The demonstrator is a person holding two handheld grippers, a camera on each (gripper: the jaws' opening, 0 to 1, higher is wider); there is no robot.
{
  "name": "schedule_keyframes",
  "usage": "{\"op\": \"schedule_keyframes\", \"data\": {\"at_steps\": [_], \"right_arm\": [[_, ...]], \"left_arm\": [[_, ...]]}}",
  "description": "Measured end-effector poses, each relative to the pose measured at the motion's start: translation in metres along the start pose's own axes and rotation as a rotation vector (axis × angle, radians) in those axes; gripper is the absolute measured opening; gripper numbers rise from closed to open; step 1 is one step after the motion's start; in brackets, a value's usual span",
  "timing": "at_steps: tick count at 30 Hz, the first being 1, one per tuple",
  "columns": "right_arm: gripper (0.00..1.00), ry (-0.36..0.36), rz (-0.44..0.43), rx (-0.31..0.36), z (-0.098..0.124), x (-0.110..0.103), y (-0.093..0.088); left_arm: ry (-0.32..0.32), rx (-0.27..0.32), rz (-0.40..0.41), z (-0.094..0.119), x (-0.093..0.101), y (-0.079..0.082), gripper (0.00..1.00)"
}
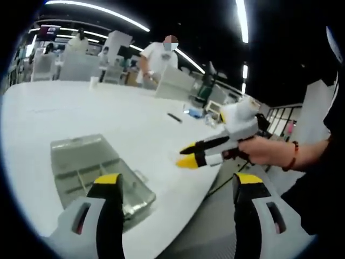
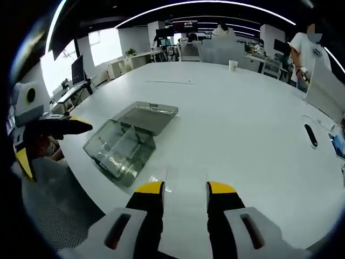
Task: Insert the divider into the dual guide fixture by aligning both edges with the guide slots and pushing it downward to the bottom, including one-sided entry, uneven engagement, binding, and posture correction.
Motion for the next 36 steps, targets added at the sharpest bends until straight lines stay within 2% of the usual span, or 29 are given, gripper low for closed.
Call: {"op": "schedule_keyframes", "data": {"at_steps": [6,10,20,24,27,32,34,36], "right_arm": [[0.26,0.02,0.015,0.034,0.009,-0.006,0.005],[0.27,0.036,0.048,0.045,0.014,-0.011,0.007],[0.27,0.079,0.011,0.076,0.023,-0.013,0.009],[0.27,0.101,0.001,0.121,0.028,-0.017,0.015],[0.27,0.135,-0.031,0.149,0.03,-0.022,0.019],[0.27,0.149,0.019,0.162,0.03,-0.034,0.023],[0.27,0.148,0.028,0.175,0.029,-0.037,0.026],[0.27,0.155,0.018,0.194,0.029,-0.04,0.03]], "left_arm": [[-0.005,-0.005,-0.006,0.002,0.003,0.002,0.83],[0.009,0.022,0.006,0.007,0.004,0.004,0.82],[0.022,0.041,0.033,0.012,0.003,0.002,0.8],[0.025,0.058,0.032,0.015,0.005,0.001,0.79],[0.03,0.079,0.065,0.015,0.004,0.0,0.78],[0.04,0.098,0.101,0.014,0.003,0.003,0.73],[0.037,0.122,0.124,0.012,0.001,0.005,0.7],[0.038,0.117,0.12,0.011,-0.001,0.006,0.66]]}}
Point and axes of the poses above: the point that each gripper's makers call its tool centre point, and the gripper's own axes: z roughly backward along the fingers, x roughly to its right, y roughly out of its top, the point moved 9 cm from there along z, roughly backward along the fingers, and after that the axes turned 4 degrees about z, right-handed, at the moved point
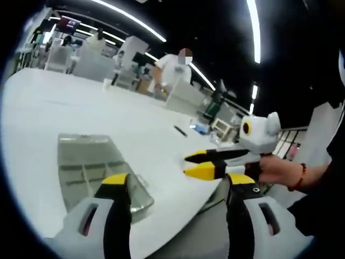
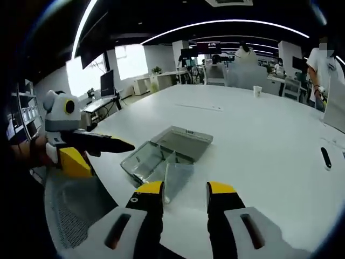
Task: Insert the divider into the dual guide fixture by aligning both edges with the guide slots and pushing it downward to the bottom, including one-sided entry, uneven engagement, binding, and posture correction.
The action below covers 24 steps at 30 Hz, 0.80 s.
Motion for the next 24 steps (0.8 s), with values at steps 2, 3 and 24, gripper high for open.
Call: {"op": "schedule_keyframes", "data": {"at_steps": [2,3,24], "right_arm": [[0.27,0.011,0.01,0.018,-0.001,-0.003,0.003],[0.27,0.016,0.031,0.025,-0.002,-0.005,0.005],[0.27,0.059,0.078,0.067,-0.007,-0.021,0.014]], "left_arm": [[0.004,-0.003,0.006,-0.001,-0.002,0.001,0.65],[0.005,0.001,0.013,-0.001,-0.002,0.002,0.64],[-0.002,0.052,0.178,-0.012,-0.006,0.001,0.23]]}}
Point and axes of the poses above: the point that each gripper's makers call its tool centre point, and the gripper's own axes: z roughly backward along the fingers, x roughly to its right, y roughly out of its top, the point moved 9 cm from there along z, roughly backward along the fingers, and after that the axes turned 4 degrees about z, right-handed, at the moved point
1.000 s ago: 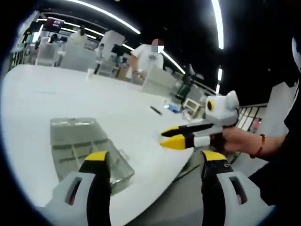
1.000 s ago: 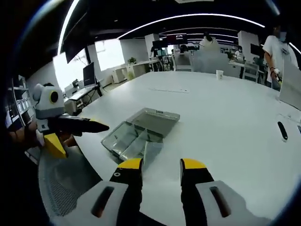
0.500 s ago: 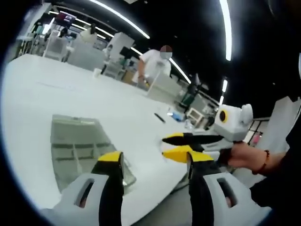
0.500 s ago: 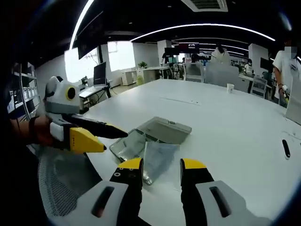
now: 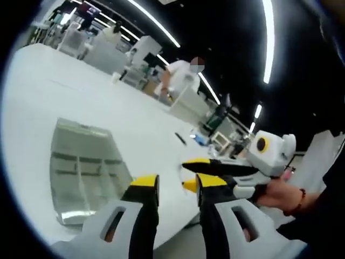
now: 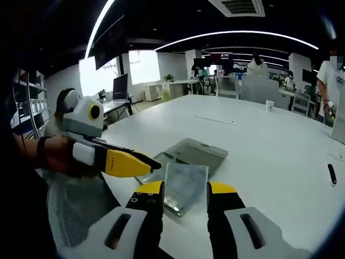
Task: Insert the divider into the dual guide fixture by aligning both edges with the guide slots and pushing it downward to the bottom, including one-sided entry, uneven engagement, binding, and posture correction.
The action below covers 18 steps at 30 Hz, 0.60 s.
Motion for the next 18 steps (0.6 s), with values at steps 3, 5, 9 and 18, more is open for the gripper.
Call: {"op": "schedule_keyframes", "data": {"at_steps": [3,5,9,18], "right_arm": [[0.27,0.011,0.009,0.006,0.0,-0.003,0.0008],[0.27,0.012,0.015,0.005,0.0008,-0.0051,0.0007],[0.27,0.013,0.019,0.004,0.0013,-0.0058,-0.0004],[0.27,0.01,0.017,0.025,0.003,-0.0071,0.0029]], "left_arm": [[0.006,-0.001,0.016,-0.0005,-0.0003,-0.0017,0.22],[0.005,0.001,0.036,-0.0015,0.0001,-0.003,0.2],[-0.009,0.0,0.057,-0.0035,0.0014,-0.0037,0.15],[-0.017,0.008,0.111,-0.0068,0.0011,-0.002,0.07]]}}
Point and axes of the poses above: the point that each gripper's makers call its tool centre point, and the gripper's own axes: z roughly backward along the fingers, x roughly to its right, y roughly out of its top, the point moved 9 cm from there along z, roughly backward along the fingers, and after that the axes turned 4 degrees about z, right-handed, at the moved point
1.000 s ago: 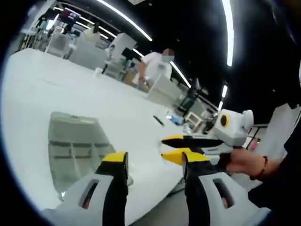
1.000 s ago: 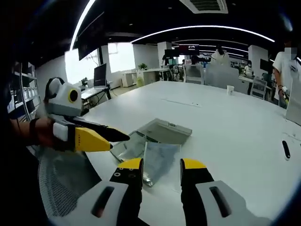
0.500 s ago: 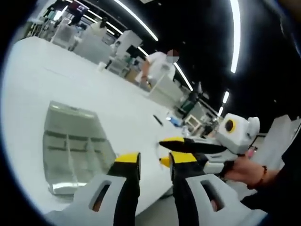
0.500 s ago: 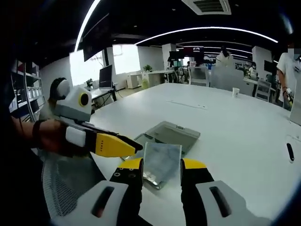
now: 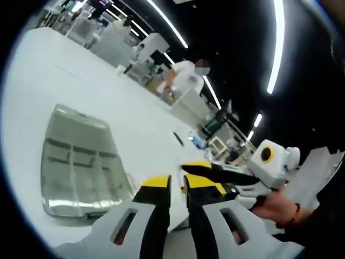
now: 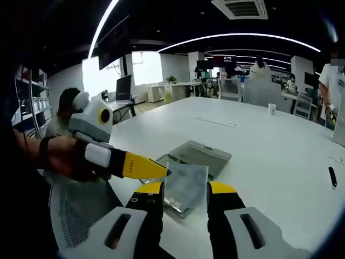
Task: Insert the divider into the dual guide fixture by aligning both edges with the guide slots and pushing it downward to the bottom, including one-sided entry, uneven engagement, binding, and posture correction.
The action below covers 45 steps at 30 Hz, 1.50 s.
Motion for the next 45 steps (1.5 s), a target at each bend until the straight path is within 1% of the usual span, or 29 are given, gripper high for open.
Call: {"op": "schedule_keyframes", "data": {"at_steps": [5,7,12,17,19,21,22,23,25,27,30,31,34,36,37,38,39,40,42,43,45], "right_arm": [[0.27,0.005,0.005,0.004,-0.001,-0.002,0.001],[0.27,0.006,0.009,0.008,-0.001,-0.002,0.001],[0.27,0.01,0.022,0.001,-0.001,-0.003,0.002],[0.27,0.019,0.033,-0.009,-0.001,-0.003,0.002],[0.27,0.023,0.048,-0.007,-0.001,-0.003,0.003],[0.25,0.032,0.069,-0.017,-0.001,-0.002,0.003],[0.24,0.035,0.083,-0.035,0.0,-0.001,0.003],[0.25,0.032,0.086,-0.037,0.001,0.001,0.004],[0.27,0.033,0.101,-0.026,0.003,0.004,0.006],[0.25,0.034,0.122,-0.033,0.005,0.006,0.007],[0.24,0.062,0.192,-0.077,0.003,0.009,0.006],[0.24,0.076,0.204,-0.083,0.002,0.009,0.006],[0.23,0.108,0.23,-0.088,0.001,0.01,0.009],[0.23,0.137,0.249,-0.097,0.0,0.009,0.01],[0.23,0.156,0.262,-0.103,-0.001,0.008,0.01],[0.22,0.176,0.277,-0.11,-0.001,0.006,0.01],[0.21,0.193,0.298,-0.128,-0.002,0.005,0.009],[0.21,0.204,0.304,-0.131,-0.003,0.003,0.009],[0.2,0.251,0.321,-0.142,-0.005,-0.001,0.007],[0.2,0.259,0.315,-0.144,-0.005,-0.002,0.007],[0.2,0.273,0.333,-0.161,-0.006,-0.002,0.004]], "left_arm": [[-0.001,0.01,0.009,-0.001,0.001,0.001,0.06],[-0.005,0.006,0.002,-0.002,0.001,0.001,0.02],[-0.011,0.002,-0.042,-0.001,0.003,0.001,0.0],[-0.012,-0.023,-0.08,-0.001,0.005,0.003,0.0],[-0.008,-0.028,-0.128,0.0,0.006,0.004,0.0],[0.013,-0.042,-0.178,0.002,0.006,0.005,0.0],[0.022,-0.06,-0.242,0.003,0.005,0.006,0.0],[0.028,-0.073,-0.278,0.004,0.003,0.007,0.0],[0.039,-0.1,-0.316,0.008,0.0,0.009,0.0],[0.043,-0.125,-0.358,0.011,-0.001,0.011,0.0],[0.061,-0.167,-0.402,0.015,-0.004,0.009,0.0],[0.055,-0.175,-0.426,0.015,-0.003,0.008,0.0],[0.052,-0.202,-0.456,0.015,-0.003,0.004,0.0],[0.075,-0.219,-0.514,0.016,-0.004,0.003,0.0],[0.074,-0.231,-0.529,0.016,-0.003,0.001,0.0],[0.063,-0.248,-0.54,0.016,-0.001,-0.001,0.0],[0.06,-0.253,-0.548,0.016,0.0,-0.002,0.0],[0.059,-0.258,-0.558,0.017,0.001,-0.003,0.0],[0.064,-0.261,-0.57,0.018,0.002,-0.005,0.0],[0.064,-0.262,-0.572,0.018,0.002,-0.006,0.0],[0.054,-0.271,-0.581,0.018,0.003,-0.007,0.0]]}}
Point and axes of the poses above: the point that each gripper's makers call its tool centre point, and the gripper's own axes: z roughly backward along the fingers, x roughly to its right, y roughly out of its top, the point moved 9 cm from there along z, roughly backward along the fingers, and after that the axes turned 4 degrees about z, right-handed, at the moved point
